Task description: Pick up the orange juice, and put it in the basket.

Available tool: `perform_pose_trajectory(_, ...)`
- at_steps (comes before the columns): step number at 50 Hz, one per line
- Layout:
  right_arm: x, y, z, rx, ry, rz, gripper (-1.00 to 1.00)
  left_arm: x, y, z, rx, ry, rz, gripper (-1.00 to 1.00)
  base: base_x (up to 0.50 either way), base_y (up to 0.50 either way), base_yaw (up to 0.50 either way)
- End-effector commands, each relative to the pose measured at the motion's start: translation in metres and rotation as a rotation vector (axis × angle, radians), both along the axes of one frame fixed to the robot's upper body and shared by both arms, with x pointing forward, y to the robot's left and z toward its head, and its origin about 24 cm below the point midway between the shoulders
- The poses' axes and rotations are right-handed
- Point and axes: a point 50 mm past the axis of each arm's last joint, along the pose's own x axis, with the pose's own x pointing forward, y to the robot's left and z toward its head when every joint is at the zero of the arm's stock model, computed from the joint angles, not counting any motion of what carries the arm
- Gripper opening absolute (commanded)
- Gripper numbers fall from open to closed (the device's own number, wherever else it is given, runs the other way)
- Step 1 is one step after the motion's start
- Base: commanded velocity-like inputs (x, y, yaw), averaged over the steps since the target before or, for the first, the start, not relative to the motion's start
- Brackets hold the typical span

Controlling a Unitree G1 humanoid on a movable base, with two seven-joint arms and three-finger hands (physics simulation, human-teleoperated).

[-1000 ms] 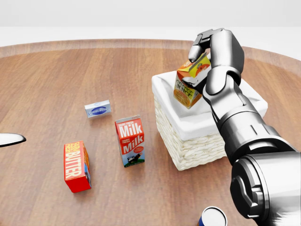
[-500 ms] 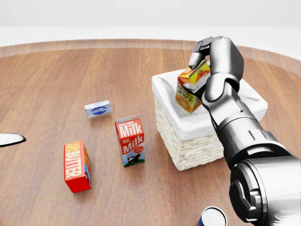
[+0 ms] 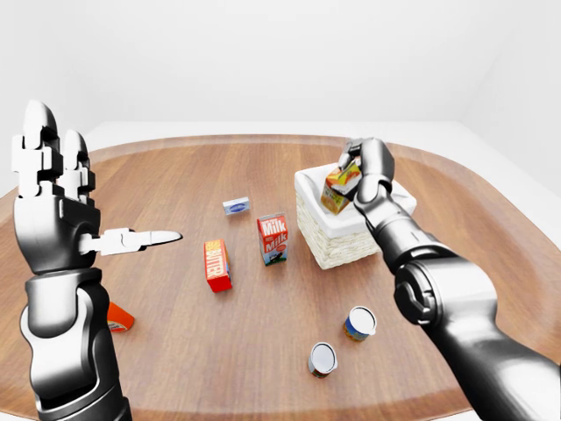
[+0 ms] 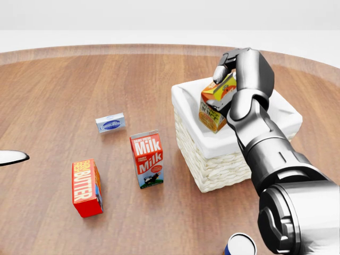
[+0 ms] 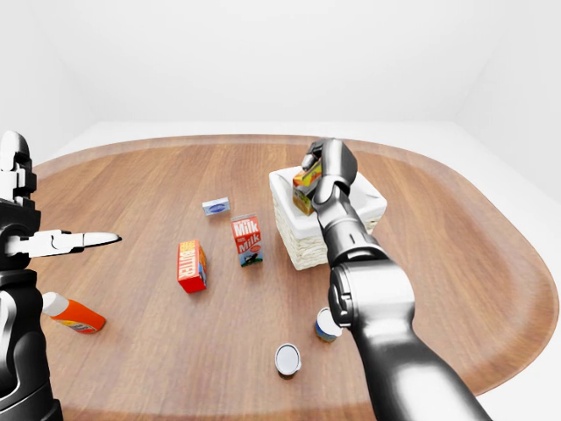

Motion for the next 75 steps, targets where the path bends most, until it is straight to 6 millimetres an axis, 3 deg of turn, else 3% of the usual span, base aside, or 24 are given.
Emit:
perform_pose_trajectory(1,0.0,0.0,0.001,-0.013,-0.01,0.001,-1.0,0.0,0.0,0.0,0.0,0.0,0.0,1.0,0.0,0.0,0.0)
perform_pose_trajectory(33,-0.001,0.001,-0.004,-0.041,0.005,0.007,-1.0,0.001,0.0,0.0,-0.001,0.002,0.001,1.0,0.0,0.0,0.0)
perform_pose_trajectory(75,-0.007,0.01,-0.029,-0.051,0.066,0.032,-1.0,0.002,0.001,-0.001,-0.006,0.008,0.0,1.0,0.0,0.0,0.0)
